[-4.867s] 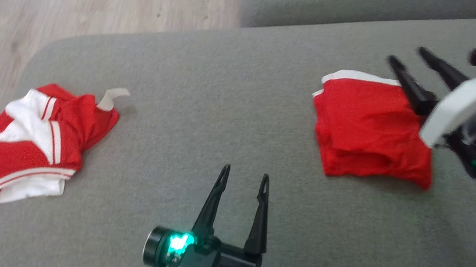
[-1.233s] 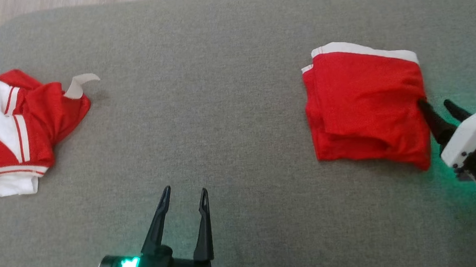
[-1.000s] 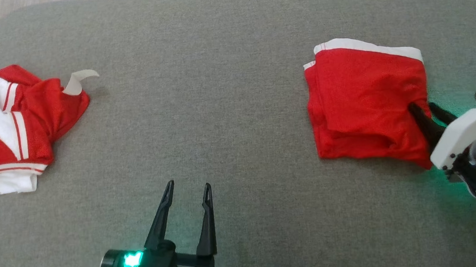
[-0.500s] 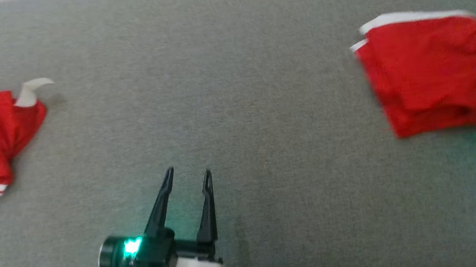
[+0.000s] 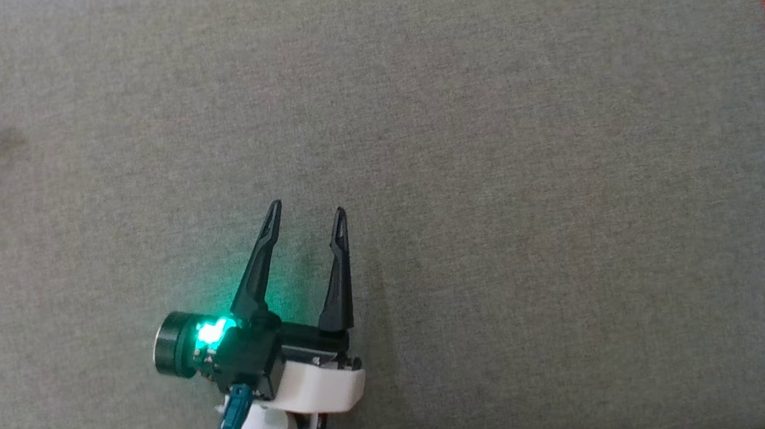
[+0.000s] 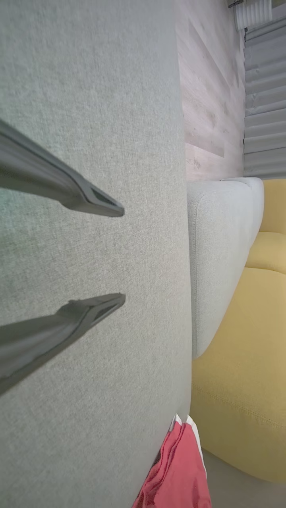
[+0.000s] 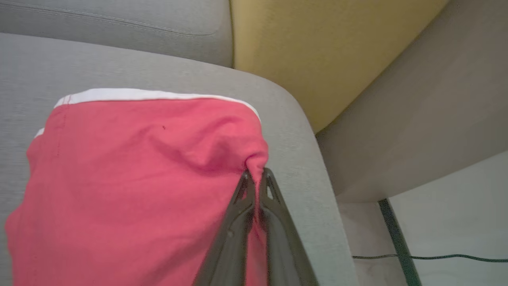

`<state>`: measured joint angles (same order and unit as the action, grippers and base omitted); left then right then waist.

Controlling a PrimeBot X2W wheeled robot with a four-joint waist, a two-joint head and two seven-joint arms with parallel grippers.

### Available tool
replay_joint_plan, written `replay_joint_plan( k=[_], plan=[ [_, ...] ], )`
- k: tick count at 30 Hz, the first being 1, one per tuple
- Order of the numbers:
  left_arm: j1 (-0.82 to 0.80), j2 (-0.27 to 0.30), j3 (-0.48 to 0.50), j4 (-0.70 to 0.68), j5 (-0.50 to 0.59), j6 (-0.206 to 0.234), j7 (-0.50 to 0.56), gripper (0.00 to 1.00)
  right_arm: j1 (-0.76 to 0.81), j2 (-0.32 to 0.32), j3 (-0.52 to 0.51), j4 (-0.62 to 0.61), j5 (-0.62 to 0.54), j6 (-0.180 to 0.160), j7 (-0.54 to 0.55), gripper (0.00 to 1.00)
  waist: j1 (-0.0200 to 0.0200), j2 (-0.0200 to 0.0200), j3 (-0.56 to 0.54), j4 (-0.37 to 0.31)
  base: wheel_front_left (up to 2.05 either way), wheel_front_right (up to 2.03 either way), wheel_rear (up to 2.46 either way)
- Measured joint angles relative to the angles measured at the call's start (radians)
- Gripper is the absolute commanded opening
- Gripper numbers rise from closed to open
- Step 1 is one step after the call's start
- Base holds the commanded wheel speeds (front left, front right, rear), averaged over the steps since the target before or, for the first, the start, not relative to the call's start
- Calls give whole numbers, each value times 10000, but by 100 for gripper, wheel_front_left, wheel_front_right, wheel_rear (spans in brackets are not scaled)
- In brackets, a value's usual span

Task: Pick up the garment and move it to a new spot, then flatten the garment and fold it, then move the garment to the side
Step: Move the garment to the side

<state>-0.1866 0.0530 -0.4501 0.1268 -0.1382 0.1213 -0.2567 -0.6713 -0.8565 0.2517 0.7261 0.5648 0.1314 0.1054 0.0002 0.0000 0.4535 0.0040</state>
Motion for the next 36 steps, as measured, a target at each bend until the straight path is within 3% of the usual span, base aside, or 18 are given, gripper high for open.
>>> replay_joint_plan(
  k=[1,2,7,10,13,17,25,31,36],
  plan=[
    [-45,-4,-8,4,33,-65,0,100,-43,-48,-230,148,-180,0,-88,32,0,0,87,7,0,0,0],
    [-97,-4,-19,6,69,-81,0,100,-119,-63,-485,366,-380,0,-188,100,0,0,164,23,0,0,0],
    [-201,-10,-35,128,54,-157,0,100,-299,125,-1452,1078,-1697,0,-796,100,0,0,152,200,0,0,0],
    [-179,-10,-42,211,-6,-146,0,100,-335,738,-1760,1083,-2610,0,-1354,100,-2,0,-171,275,0,0,0],
    [-67,-12,-44,301,-31,-67,0,100,-172,1831,-1866,740,-3037,0,-1804,100,-3,0,-657,337,0,0,0],
    [359,-12,-15,334,-31,35,0,100,917,3409,-1273,-313,-2067,0,-2389,100,-4,0,-1465,425,0,0,0],
    [1307,-12,155,552,-219,215,0,100,3237,4520,-295,-1816,-968,0,-3277,100,-6,1,-3184,703,0,0,0],
    [2134,0,656,251,-481,472,2,100,4923,5695,-430,-3108,-1037,0,-3534,100,-7,1,-4578,928,0,0,0],
    [2749,2,721,-61,-316,430,2,100,6720,6734,-1384,-4276,-1718,0,-3538,100,-4,1,-5424,1043,0,0,0]
  ],
)
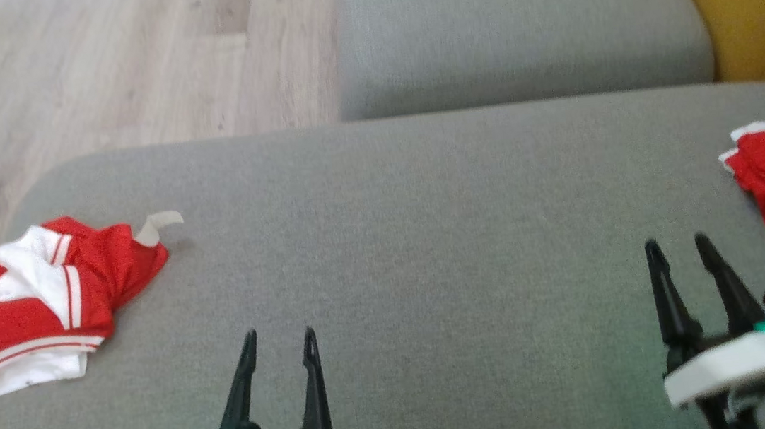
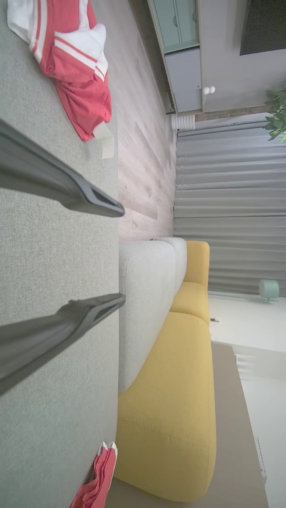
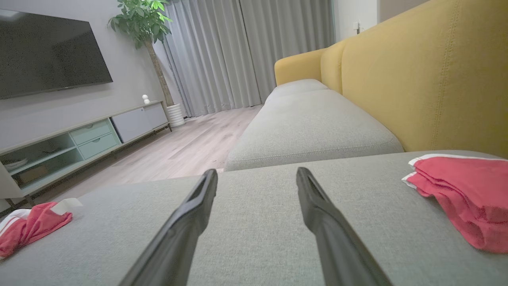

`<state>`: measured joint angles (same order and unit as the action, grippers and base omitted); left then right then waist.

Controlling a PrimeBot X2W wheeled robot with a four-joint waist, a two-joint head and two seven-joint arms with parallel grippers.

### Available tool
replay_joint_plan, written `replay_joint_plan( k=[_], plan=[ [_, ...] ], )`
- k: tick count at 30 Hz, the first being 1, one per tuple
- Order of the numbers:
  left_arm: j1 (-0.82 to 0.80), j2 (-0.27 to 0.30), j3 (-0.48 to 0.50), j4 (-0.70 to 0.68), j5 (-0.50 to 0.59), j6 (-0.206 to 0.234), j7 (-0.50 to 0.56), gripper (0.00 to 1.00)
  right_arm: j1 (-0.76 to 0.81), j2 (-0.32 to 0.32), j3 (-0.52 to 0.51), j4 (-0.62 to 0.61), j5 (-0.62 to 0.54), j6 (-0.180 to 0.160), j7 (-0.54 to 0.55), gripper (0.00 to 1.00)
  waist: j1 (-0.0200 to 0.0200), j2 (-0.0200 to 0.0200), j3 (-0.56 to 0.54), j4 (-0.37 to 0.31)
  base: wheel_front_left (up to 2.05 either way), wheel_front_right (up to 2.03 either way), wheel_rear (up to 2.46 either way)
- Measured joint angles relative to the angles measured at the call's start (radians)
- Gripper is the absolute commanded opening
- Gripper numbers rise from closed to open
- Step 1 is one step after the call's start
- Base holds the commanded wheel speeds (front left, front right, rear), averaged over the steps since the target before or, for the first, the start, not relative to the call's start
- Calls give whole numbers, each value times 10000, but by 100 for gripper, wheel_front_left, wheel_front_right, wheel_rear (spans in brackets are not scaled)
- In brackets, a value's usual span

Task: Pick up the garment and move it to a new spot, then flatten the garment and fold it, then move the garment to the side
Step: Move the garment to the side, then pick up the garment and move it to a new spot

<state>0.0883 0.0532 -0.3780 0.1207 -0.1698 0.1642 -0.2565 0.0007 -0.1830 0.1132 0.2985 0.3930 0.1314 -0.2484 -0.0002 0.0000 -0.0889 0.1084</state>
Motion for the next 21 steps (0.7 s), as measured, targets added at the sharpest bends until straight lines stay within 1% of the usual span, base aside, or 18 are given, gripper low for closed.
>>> replay_joint_plan(
  k=[4,8,18,21],
  plan=[
    [481,4,61,-2,334,-69,0,100,1018,311,-282,-485,-566,0,-23,100,-1,0,-354,28,0,0,0],
    [759,13,234,-25,393,-134,0,100,1669,688,-330,-663,-798,0,-23,100,1,0,-573,-13,0,0,0],
    [1377,19,520,-109,477,-420,0,100,2266,918,-351,-773,-1235,0,-23,100,1,0,-853,-98,0,0,0],
    [1392,21,545,-107,477,-424,0,100,2360,1009,-351,-786,-1319,0,-23,100,2,0,-857,-115,0,0,0]
  ],
)
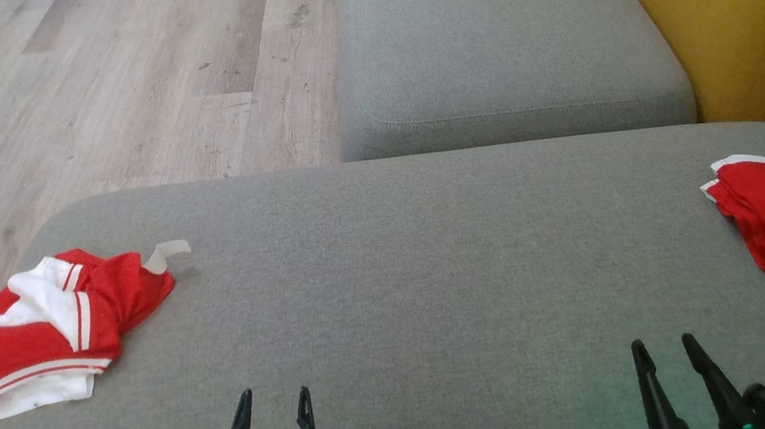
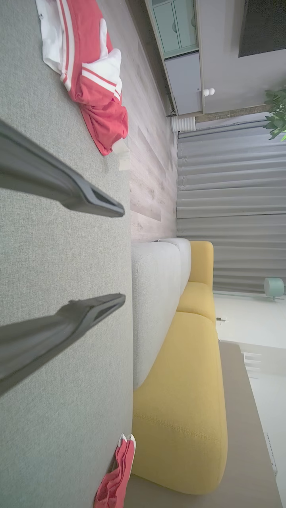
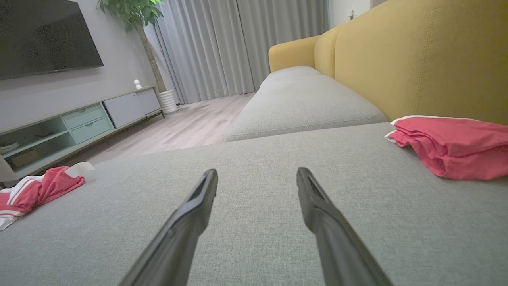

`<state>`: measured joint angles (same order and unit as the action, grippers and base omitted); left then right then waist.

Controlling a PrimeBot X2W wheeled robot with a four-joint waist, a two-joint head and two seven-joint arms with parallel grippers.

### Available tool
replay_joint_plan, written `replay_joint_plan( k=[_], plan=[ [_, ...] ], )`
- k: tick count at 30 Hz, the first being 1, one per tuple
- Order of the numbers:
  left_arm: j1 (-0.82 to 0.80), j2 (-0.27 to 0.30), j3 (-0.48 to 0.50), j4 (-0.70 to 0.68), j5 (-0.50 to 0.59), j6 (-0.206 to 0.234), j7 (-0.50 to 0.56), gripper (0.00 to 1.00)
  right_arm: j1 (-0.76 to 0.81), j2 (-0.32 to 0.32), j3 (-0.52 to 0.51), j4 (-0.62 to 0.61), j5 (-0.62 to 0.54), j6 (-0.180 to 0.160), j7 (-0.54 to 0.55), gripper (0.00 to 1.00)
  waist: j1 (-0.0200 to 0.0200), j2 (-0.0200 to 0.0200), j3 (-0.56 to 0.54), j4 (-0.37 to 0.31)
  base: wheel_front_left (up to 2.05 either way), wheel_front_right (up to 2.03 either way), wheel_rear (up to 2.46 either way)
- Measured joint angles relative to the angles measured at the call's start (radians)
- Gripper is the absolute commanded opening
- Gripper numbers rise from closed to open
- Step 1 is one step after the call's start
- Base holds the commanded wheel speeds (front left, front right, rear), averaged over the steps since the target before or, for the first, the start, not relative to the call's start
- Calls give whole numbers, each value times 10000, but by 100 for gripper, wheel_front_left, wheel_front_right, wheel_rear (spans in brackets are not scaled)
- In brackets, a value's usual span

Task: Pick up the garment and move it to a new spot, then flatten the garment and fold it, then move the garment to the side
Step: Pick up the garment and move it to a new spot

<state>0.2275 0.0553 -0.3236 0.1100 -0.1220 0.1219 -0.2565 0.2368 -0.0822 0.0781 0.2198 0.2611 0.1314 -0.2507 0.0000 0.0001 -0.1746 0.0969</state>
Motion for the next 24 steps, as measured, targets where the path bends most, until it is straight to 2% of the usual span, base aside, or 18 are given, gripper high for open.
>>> replay_joint_plan(
  k=[14,18,24],
  plan=[
    [-7,0,-31,96,2,-35,0,100,30,86,-31,31,31,0,0,100,0,0,29,204,0,0,0],
    [-25,0,-27,111,17,-40,0,100,57,159,-17,4,33,0,0,100,0,0,37,576,0,0,0],
    [-193,2,35,151,196,-81,0,100,249,355,176,-96,107,0,0,100,0,0,103,1539,0,0,0]
  ],
)
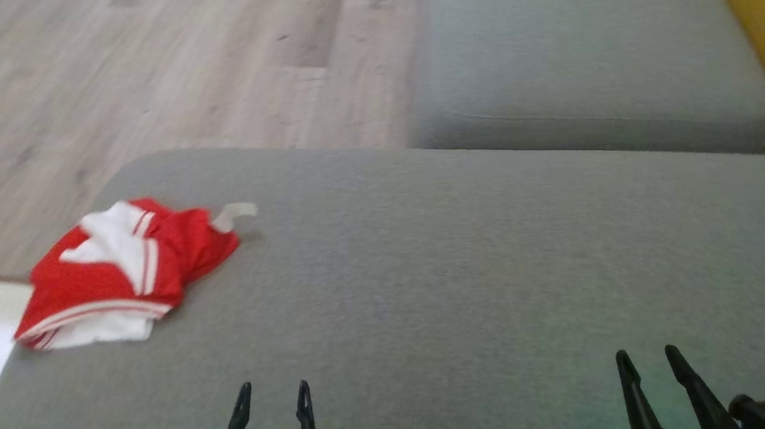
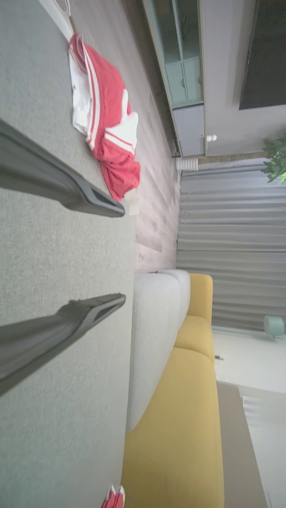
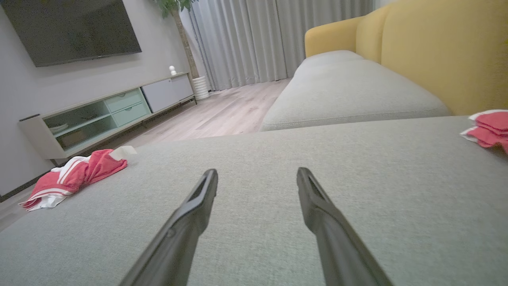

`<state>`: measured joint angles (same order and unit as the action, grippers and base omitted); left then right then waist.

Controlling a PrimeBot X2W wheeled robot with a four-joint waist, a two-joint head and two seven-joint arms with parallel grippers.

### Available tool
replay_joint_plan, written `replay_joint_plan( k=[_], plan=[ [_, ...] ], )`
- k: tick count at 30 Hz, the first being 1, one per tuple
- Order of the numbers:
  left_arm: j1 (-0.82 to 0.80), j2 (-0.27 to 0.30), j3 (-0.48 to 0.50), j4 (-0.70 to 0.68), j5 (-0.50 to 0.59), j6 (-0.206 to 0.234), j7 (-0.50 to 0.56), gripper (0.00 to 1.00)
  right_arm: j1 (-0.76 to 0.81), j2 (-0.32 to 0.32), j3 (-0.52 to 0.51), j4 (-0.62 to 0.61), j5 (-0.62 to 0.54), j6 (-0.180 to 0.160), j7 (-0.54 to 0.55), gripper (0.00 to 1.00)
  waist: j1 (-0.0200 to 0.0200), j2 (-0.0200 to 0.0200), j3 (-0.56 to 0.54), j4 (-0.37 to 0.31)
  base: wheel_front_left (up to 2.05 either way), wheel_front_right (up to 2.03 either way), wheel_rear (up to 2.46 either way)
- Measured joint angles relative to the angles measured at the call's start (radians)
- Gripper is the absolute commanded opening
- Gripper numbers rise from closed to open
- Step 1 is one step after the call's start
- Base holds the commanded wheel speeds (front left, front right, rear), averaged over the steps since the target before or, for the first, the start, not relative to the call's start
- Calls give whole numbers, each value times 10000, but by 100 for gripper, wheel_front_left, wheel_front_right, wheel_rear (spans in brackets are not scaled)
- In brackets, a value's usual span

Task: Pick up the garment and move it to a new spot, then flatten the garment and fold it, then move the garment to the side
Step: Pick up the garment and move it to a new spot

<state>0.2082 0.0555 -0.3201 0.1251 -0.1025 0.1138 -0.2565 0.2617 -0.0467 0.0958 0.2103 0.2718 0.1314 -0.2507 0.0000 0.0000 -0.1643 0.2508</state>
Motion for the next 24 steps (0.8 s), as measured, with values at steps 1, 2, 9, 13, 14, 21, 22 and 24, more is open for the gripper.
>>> replay_joint_plan(
  k=[1,2,9,13,14,21,22,24],
  plan=[
    [-18,2,29,0,38,-6,0,100,-11,17,13,-27,0,0,0,100,0,0,18,193,0,0,0],
    [-18,4,61,-2,105,-4,0,100,-23,19,27,-44,0,0,0,100,0,0,38,384,0,0,0],
    [-20,17,637,-247,161,82,0,100,-389,33,378,-44,-35,0,0,100,0,0,386,1600,0,0,0],
    [-42,13,892,-523,159,236,0,100,-1081,25,583,46,-35,0,0,100,2,0,801,1957,0,0,0],
    [-58,15,955,-602,159,297,0,100,-1199,15,635,81,-35,0,0,100,1,0,897,2033,0,0,0],
    [-192,10,1070,-888,153,539,0,100,-1580,-125,903,316,12,0,0,100,2,0,1325,2372,0,0,0],
    [-191,10,1099,-924,151,539,0,100,-1610,-173,922,345,12,0,0,100,2,0,1362,2404,0,0,0],
    [-195,8,1204,-957,153,541,0,100,-1700,-261,932,399,12,0,0,100,2,0,1412,2449,0,0,0]
  ],
)
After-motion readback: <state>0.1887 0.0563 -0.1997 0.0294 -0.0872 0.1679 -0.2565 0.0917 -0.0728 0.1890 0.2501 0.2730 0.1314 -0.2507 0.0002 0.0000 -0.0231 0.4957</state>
